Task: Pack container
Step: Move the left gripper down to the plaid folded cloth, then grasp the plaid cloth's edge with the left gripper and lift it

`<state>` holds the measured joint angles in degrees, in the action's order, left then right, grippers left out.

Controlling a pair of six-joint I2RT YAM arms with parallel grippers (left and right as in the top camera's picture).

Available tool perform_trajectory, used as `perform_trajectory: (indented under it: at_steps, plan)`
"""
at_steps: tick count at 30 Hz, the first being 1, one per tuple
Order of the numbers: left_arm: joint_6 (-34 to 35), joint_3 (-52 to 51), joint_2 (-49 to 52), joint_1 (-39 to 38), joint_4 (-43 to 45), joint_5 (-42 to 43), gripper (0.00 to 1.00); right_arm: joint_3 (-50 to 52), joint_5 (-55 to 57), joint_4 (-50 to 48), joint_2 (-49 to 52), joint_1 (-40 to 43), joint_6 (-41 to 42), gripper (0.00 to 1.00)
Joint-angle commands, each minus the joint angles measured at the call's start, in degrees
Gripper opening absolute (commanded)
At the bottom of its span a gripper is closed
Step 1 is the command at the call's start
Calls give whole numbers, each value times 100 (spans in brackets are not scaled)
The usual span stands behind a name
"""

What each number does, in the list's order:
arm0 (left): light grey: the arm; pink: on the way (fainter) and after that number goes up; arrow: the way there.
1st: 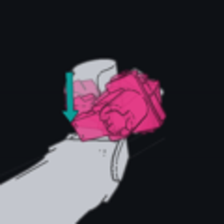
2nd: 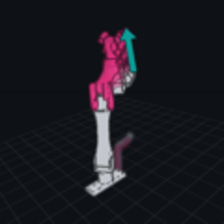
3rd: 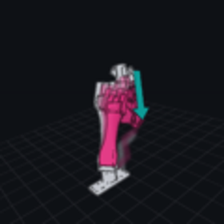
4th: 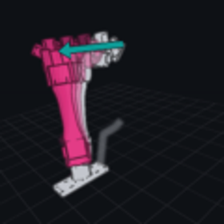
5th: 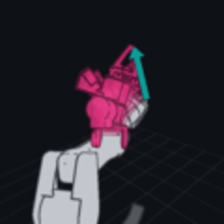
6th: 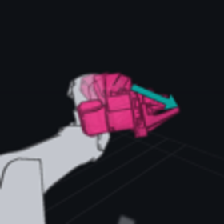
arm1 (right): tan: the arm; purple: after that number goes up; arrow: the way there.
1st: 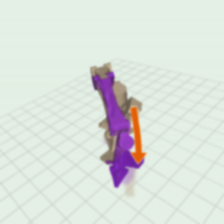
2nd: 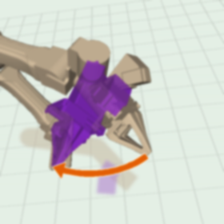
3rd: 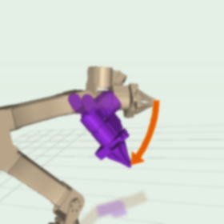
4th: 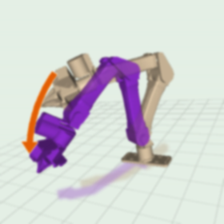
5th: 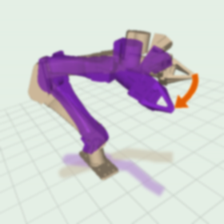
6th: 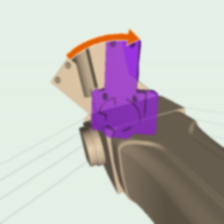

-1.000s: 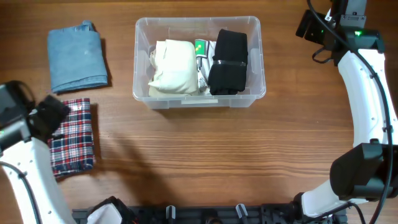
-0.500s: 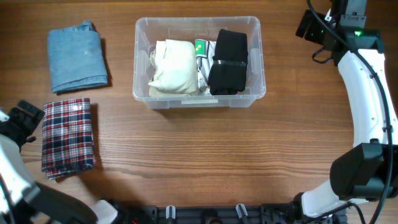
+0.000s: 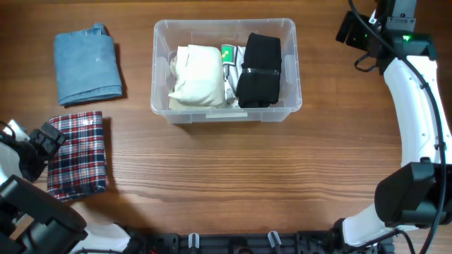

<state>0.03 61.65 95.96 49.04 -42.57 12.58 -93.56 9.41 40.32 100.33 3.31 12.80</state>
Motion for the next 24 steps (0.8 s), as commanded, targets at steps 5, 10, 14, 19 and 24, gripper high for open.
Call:
perform_trajectory:
  at_steps: [5,10,14,19,24]
  plan:
    - [-37,-295,59,37,-57,717,100,31,-46,4,83,2,87,100]
    - [61,-295,59,31,-195,1510,100,31,-46,4,83,2,87,100]
    - [61,-293,57,31,-461,1799,100,31,-46,2,83,4,87,100]
    - [-275,-293,57,33,-234,1829,100,31,-46,2,83,2,87,100]
    - [-446,-293,59,37,260,1102,100,31,-46,4,83,2,87,100]
